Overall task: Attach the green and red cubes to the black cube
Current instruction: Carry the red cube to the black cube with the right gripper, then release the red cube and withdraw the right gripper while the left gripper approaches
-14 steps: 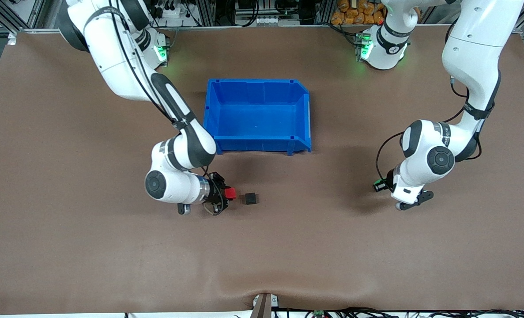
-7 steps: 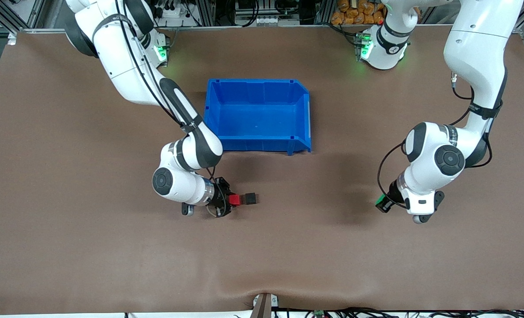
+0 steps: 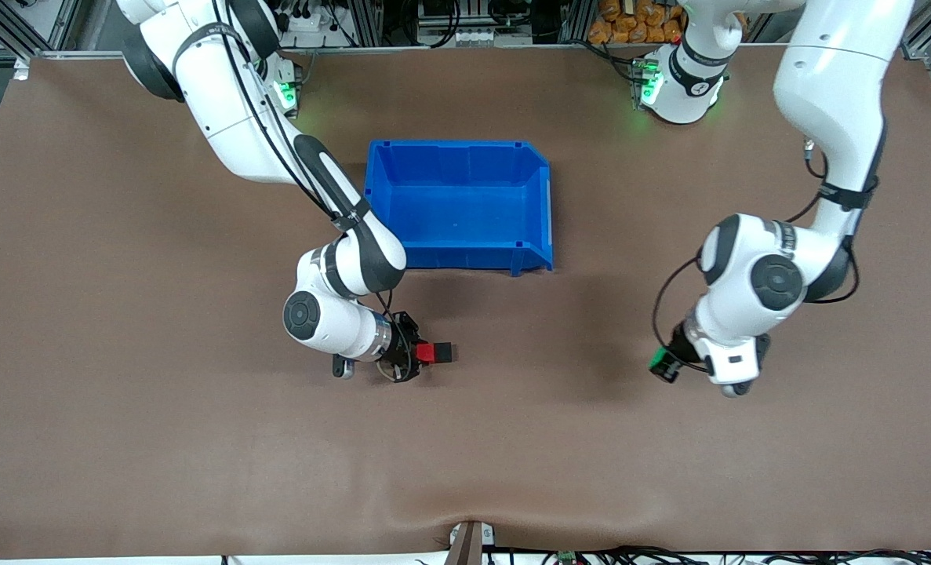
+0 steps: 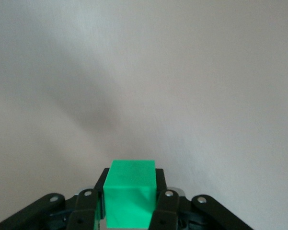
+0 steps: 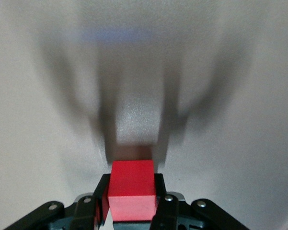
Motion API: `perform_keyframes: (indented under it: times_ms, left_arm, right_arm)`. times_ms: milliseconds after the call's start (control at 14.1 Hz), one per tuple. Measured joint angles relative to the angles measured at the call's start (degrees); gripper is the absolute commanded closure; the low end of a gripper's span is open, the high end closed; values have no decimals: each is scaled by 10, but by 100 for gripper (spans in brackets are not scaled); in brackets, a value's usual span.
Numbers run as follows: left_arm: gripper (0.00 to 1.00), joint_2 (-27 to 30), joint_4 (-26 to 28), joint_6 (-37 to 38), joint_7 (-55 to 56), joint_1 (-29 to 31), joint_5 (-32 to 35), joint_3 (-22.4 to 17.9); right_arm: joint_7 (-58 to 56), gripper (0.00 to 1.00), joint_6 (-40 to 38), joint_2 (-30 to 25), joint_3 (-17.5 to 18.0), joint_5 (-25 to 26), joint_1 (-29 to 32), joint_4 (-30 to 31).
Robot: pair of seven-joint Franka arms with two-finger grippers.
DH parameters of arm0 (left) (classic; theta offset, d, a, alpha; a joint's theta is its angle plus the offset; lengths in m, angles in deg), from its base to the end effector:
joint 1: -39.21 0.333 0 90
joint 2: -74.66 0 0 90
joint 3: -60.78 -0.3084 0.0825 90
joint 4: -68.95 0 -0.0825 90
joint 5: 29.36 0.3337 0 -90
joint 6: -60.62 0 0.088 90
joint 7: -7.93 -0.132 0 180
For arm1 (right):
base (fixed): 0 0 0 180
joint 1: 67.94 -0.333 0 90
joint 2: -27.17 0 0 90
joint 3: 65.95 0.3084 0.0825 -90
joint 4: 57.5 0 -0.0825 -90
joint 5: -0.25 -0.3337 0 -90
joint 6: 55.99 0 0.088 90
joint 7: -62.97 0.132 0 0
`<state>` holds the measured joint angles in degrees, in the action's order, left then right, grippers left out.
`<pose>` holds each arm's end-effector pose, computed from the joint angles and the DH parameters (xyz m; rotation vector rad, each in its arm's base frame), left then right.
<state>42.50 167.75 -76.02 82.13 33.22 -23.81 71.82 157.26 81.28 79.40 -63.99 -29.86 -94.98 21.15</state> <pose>0.6175 -0.1730 0.2766 2.6925 1.4112 0.0855 0.6132 0.3482 0.1824 -2.0423 1.9521 0.4340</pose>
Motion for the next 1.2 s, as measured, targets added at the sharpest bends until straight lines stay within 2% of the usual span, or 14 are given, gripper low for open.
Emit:
perform_keyframes:
  times_ms: [212,495,708,849,1061,1203]
  left_arm:
    - [100,-5,-14,28,110,-30,0,0]
    - [100,-5,-26,62,253,-38,0,0]
    - [100,-5,-31,66,335,-47,0,0]
    - [100,-15,-50,68,390,-66,0,1]
    - [100,-77,-126,87,496,-131,0,-1]
    - [100,-137,-196,87,565,-178,0,-10]
  right_arm:
    - [5,0,6,7,-3,0,0,-1]
    - [0,0,-13,-7,-17,11,7,-18]
    - [-55,0,-178,-45,-24,76,40,-29]
    - [-121,0,-295,-76,-25,95,89,-38]
    - [-224,0,-413,-122,-26,128,159,-80]
    - [-365,0,-479,-170,-26,172,189,-103]
